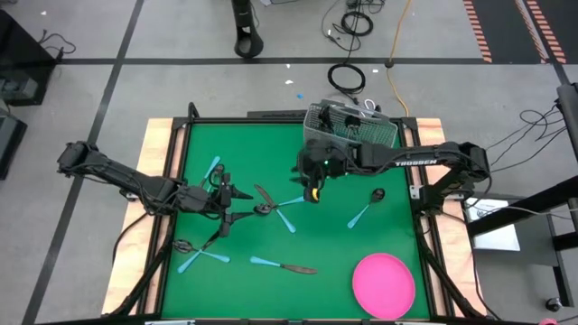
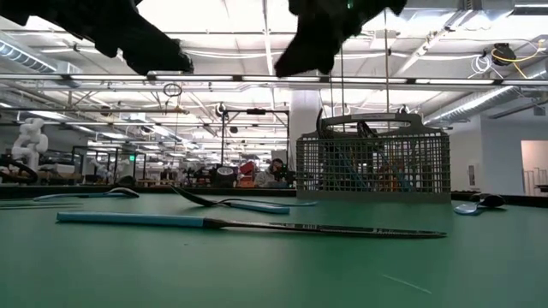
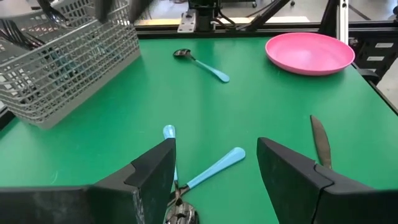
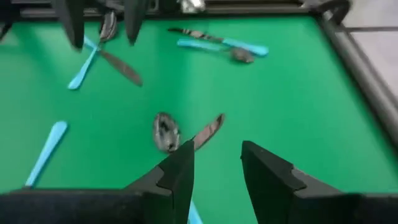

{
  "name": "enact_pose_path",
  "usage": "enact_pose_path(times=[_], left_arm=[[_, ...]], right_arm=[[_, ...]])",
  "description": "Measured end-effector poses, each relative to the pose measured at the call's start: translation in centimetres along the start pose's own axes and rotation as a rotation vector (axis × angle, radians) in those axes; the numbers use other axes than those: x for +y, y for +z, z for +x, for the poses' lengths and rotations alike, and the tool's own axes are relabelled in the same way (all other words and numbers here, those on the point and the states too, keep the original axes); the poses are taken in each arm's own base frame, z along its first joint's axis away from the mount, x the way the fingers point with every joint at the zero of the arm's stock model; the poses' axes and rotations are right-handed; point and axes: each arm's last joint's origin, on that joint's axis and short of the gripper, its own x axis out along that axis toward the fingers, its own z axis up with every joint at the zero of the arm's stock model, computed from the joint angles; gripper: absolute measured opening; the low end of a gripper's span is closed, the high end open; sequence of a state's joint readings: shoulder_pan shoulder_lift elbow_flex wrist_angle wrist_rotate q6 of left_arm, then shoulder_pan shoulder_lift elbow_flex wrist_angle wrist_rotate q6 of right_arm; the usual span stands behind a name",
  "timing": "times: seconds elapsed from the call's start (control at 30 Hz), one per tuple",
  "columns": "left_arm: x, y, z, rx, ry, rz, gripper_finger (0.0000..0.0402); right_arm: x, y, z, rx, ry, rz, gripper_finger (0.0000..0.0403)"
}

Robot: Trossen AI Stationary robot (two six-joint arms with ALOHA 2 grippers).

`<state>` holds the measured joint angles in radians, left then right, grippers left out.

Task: Sort silverware
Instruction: Put the blue spoon into the silverware basket

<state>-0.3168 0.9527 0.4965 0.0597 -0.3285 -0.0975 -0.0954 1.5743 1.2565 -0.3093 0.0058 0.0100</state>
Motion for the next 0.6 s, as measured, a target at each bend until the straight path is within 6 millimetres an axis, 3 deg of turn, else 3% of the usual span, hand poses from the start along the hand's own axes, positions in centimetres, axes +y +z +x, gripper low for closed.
enact_pose_path(times=[0.17,0.4,0.6], left_arm=[[0.0,0.0,0.0,-0.004,0.002,-0.005,0.0228],[0.1,0.0,-0.4,0.008,0.007,-0.056,0.0228],[0.5,-1.0,-1.2,0.111,0.039,-0.169,0.0228]], right_arm=[[-0.3,-1.0,3.5,-0.03,-0.001,0.01,0.0123],[-2.4,2.4,7.6,-0.149,-0.04,0.016,0.0123],[-5.1,3.9,13.4,-0.161,0.039,-0.024,0.0123]])
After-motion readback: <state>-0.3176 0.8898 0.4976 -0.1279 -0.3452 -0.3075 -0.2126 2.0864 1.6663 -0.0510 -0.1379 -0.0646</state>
